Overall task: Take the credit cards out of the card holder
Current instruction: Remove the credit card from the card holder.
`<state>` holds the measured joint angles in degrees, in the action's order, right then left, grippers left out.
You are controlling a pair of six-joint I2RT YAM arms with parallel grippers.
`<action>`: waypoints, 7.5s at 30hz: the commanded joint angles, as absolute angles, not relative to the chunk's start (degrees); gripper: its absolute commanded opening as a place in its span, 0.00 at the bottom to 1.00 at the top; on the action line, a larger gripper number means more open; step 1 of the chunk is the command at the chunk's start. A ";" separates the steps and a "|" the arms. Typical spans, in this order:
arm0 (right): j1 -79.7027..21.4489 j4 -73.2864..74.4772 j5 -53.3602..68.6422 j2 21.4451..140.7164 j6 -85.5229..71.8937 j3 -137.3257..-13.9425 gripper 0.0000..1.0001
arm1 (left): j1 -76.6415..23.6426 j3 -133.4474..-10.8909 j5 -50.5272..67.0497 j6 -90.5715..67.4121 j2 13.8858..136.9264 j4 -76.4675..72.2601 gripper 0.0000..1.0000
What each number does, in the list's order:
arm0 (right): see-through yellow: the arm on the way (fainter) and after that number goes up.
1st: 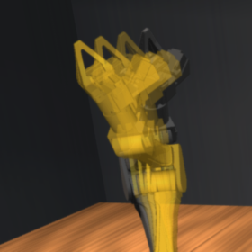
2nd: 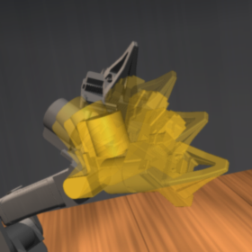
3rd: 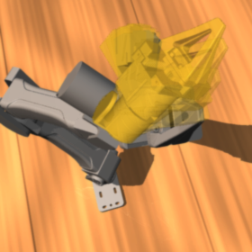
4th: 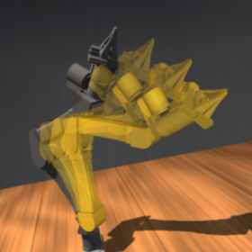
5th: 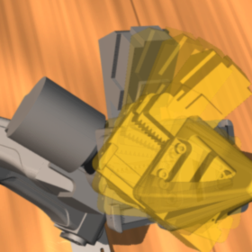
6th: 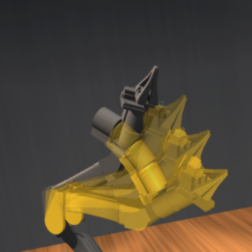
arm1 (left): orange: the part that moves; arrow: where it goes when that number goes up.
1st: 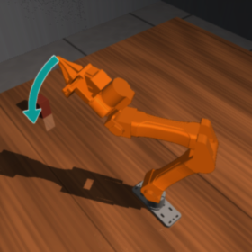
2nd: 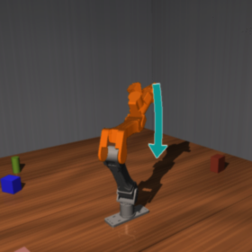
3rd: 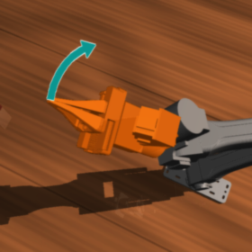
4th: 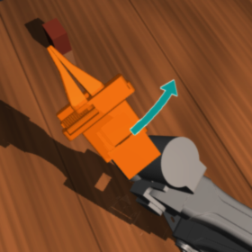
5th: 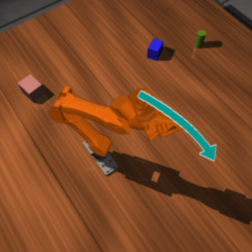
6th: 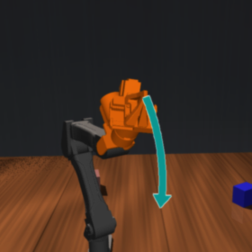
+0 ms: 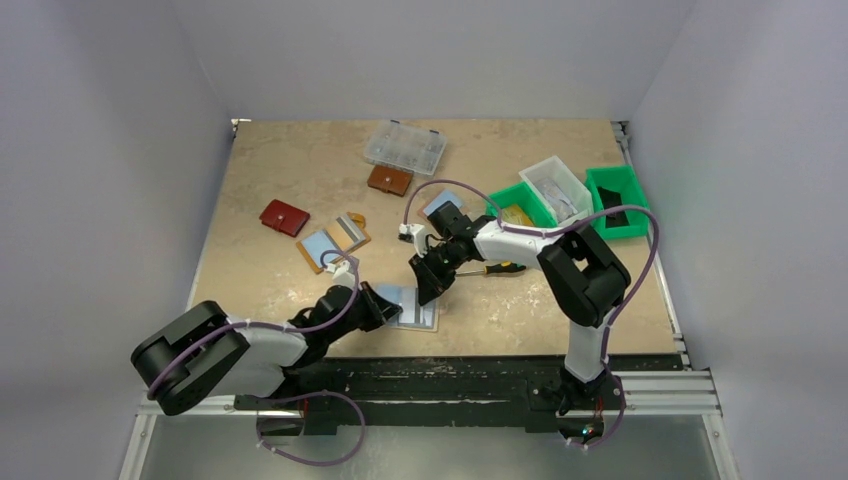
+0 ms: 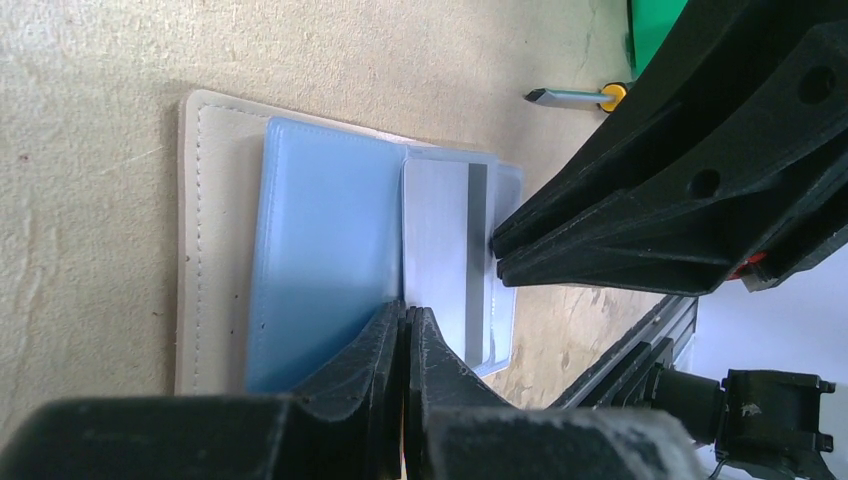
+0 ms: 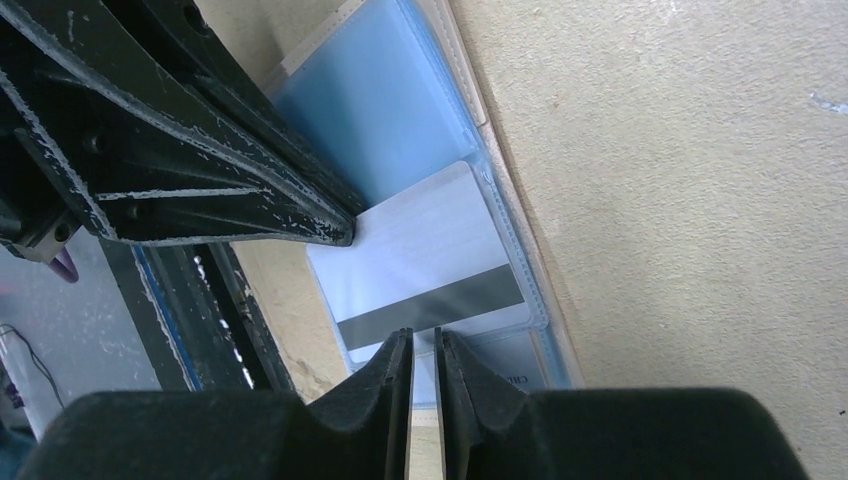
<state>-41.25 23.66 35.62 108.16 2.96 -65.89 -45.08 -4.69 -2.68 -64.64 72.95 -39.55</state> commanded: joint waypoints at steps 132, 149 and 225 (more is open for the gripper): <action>-39.18 32.02 27.93 112.56 13.14 -70.27 0.19 | -36.18 -2.13 -2.76 -58.22 58.02 -16.27 0.00; -37.87 41.89 41.49 106.33 29.32 -72.93 0.31 | -36.13 -5.24 -3.33 -55.02 47.87 -7.85 0.00; -35.59 38.00 50.98 100.02 28.53 -69.79 0.43 | -36.17 -23.07 -3.51 -29.69 66.68 -6.65 0.53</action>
<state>-35.70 41.01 51.11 99.26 31.70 -69.84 -36.42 -21.02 -2.72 -32.29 65.08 -2.70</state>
